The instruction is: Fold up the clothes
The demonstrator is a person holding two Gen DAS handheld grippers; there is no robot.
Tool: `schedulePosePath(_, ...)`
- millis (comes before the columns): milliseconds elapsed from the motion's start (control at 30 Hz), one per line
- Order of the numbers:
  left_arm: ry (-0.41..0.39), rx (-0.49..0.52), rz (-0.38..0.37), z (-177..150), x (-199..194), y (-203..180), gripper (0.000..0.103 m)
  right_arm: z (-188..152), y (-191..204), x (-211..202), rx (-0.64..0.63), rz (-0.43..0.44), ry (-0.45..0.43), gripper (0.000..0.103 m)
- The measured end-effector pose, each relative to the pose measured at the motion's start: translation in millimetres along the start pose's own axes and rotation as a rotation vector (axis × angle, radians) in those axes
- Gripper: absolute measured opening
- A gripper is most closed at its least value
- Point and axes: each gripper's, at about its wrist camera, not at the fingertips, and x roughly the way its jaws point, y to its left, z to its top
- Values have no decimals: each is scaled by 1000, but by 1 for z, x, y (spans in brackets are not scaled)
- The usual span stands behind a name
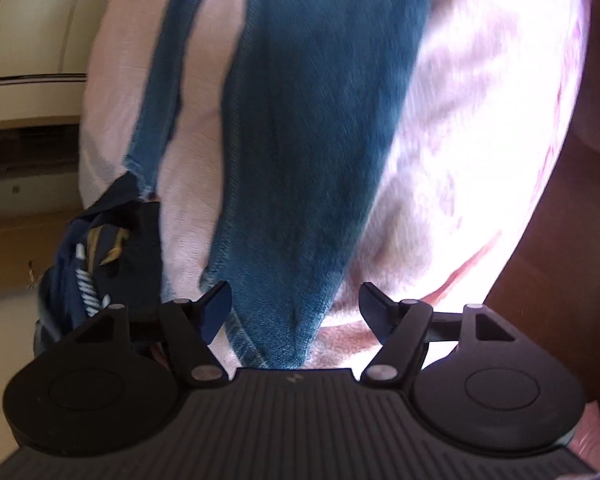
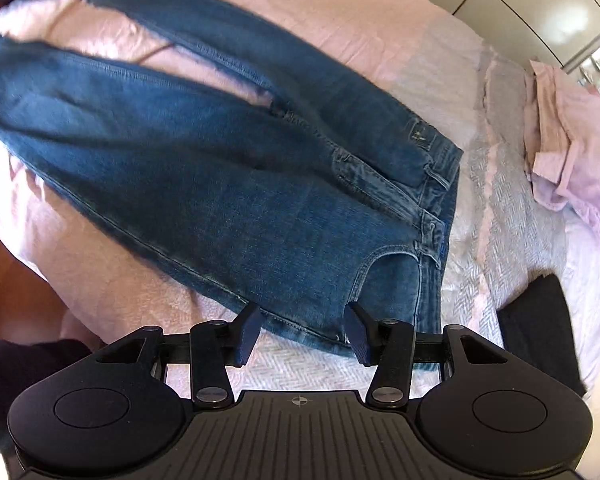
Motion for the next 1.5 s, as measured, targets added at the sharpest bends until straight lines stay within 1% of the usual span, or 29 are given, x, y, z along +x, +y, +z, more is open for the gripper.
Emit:
schedulePosePath(67, -5, 9, -10, -4, 11, 3, 55, 1, 4, 10, -10, -4, 24, 50)
schedulePosePath(133, -12, -24, -52, -5, 15, 11, 24, -2, 6, 19, -17, -3, 47, 50)
schedulePosePath(200, -14, -64, -105, -4, 14, 20, 11, -7, 5, 26, -21, -4, 64, 50)
schedulePosePath(233, -13, -99, -111, -4, 12, 26, 9, -11, 4, 30, -23, -2, 75, 50)
schedulePosePath(267, -13, -134, -118, -4, 10, 32, 9, -15, 3, 34, -31, -4, 89, 50)
schedulePosePath(333, -8, -211, -134, -3, 6, 44, 9, -25, 2, 44, -89, -19, 104, 51)
schedulePosePath(367, 1, -256, -146, -4, 5, 51, 9, -31, 2, 49, -123, -27, 109, 53)
schedulePosePath(400, 10, -277, -150, -4, 5, 54, 9, -36, 3, 55, -177, -39, 108, 58)
schedulePosePath(467, 36, -287, -143, 1, 5, 55, 9, -49, 7, 69, -318, -69, 94, 64)
schedulePosePath(533, 62, -297, -136, 5, 4, 56, 9, -62, 7, 87, -446, -100, 77, 65)
schedulePosePath(600, 88, -306, -128, 10, 4, 56, 9, -73, 3, 106, -539, -135, 65, 65)
schedulePosePath(667, 113, -316, -121, 14, 3, 57, 9, -82, -5, 119, -587, -163, 39, 65)
schedulePosePath(800, 165, -335, -106, 23, 2, 59, 9, -94, -18, 129, -628, -180, -58, 64)
schedulePosePath(833, 178, -340, -103, 25, 2, 59, 9, -95, -21, 130, -634, -178, -81, 62)
schedulePosePath(867, 191, -345, -99, 28, 1, 60, 9, -95, -24, 130, -637, -165, -96, 47)
schedulePosePath(900, 197, -348, -94, 30, -2, 64, 8, -94, -28, 129, -637, -140, -102, 36)
schedulePosePath(933, 191, -349, -85, 32, -10, 75, 8, -92, -32, 125, -630, -115, -107, 31)
schedulePosePath(967, 184, -349, -77, 34, -19, 86, 8, -91, -37, 120, -617, -94, -112, 17)
schedulePosePath(1000, 177, -350, -68, 36, -27, 97, 8, -89, -41, 115, -604, -72, -117, 16)
schedulePosePath(1100, 158, -352, -42, 42, -52, 129, 8, -74, -64, 86, -534, -42, -169, 14)
schedulePosePath(1200, 143, -335, -18, 50, -71, 168, 8, -52, -86, 49, -496, -53, -237, 14)
schedulePosePath(1300, 146, -348, -20, 57, -76, 216, 8, -23, -110, 23, -488, -79, -290, 13)
schedulePosePath(1400, 141, -319, -32, 66, -68, 261, 8, 12, -130, 12, -503, -113, -310, 11)
schedulePosePath(1500, 125, -296, -81, 73, -43, 305, 8, 52, -145, 20, -485, -147, -282, 8)
